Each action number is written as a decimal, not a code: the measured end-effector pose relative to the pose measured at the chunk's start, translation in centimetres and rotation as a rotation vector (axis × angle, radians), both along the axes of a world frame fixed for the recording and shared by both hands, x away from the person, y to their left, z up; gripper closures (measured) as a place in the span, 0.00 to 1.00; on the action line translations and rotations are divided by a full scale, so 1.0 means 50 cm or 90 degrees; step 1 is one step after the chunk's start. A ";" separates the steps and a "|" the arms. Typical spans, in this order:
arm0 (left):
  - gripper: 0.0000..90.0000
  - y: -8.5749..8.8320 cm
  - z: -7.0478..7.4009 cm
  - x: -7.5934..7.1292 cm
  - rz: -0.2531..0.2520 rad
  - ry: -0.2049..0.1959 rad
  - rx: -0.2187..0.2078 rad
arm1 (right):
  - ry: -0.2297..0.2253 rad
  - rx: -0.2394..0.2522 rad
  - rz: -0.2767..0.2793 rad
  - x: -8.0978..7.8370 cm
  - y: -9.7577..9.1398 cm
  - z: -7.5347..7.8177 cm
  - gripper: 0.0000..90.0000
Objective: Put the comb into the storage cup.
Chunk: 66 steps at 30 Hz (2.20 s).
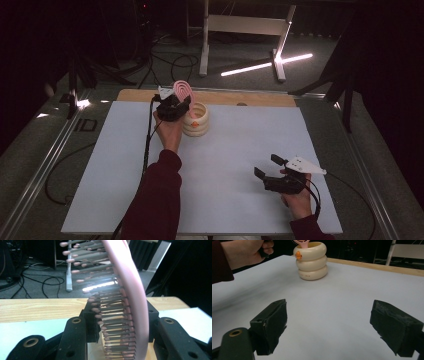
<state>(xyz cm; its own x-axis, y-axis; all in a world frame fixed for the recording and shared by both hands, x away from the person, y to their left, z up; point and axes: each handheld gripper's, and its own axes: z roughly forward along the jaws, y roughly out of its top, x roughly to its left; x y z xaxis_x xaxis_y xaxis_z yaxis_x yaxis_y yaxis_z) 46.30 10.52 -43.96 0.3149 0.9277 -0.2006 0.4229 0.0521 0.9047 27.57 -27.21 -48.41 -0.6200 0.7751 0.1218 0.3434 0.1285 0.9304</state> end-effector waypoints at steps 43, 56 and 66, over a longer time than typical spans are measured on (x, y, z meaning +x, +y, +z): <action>0.39 0.014 -0.012 0.007 -0.018 0.054 0.082 | 0.003 -0.003 0.005 0.002 0.005 -0.004 0.16; 0.22 0.029 0.002 -0.010 -0.012 0.031 0.101 | 0.004 -0.004 0.006 0.001 0.007 -0.004 0.16; 0.11 0.051 0.018 -0.027 0.010 0.022 0.131 | 0.008 -0.005 0.008 0.001 0.012 -0.005 0.16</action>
